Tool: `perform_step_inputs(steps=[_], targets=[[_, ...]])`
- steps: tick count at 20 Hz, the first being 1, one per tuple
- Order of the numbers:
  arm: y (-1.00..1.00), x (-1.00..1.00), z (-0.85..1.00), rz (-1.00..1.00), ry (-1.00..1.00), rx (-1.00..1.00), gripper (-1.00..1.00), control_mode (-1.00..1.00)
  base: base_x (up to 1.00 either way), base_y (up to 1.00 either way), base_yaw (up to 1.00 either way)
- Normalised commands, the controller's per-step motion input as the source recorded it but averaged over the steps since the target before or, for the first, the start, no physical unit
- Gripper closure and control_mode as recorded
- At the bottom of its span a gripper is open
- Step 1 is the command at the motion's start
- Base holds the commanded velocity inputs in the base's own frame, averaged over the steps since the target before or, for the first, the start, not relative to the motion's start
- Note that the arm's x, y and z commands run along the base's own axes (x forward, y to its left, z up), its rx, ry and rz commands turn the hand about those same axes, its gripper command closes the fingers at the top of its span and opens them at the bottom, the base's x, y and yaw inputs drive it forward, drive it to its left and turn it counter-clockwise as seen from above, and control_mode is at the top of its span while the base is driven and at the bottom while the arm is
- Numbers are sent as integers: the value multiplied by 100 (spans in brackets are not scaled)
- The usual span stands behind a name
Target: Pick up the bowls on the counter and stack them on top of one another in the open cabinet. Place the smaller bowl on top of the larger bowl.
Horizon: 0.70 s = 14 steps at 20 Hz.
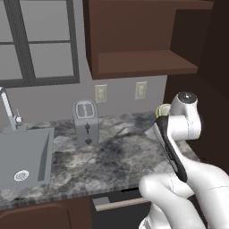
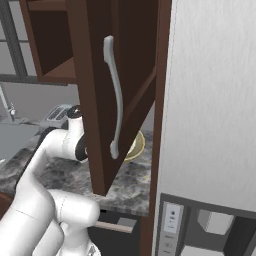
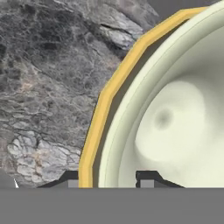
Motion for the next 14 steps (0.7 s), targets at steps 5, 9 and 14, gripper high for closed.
perform_step_inputs(steps=[5,9,14], targets=[[28,-39,63,25,0,-11,100,-100,0,0,0],[19,-42,68,26,-1,-12,100,-100,0,0,0],[14,-45,65,28,0,-14,100,-100,0,0,0]])
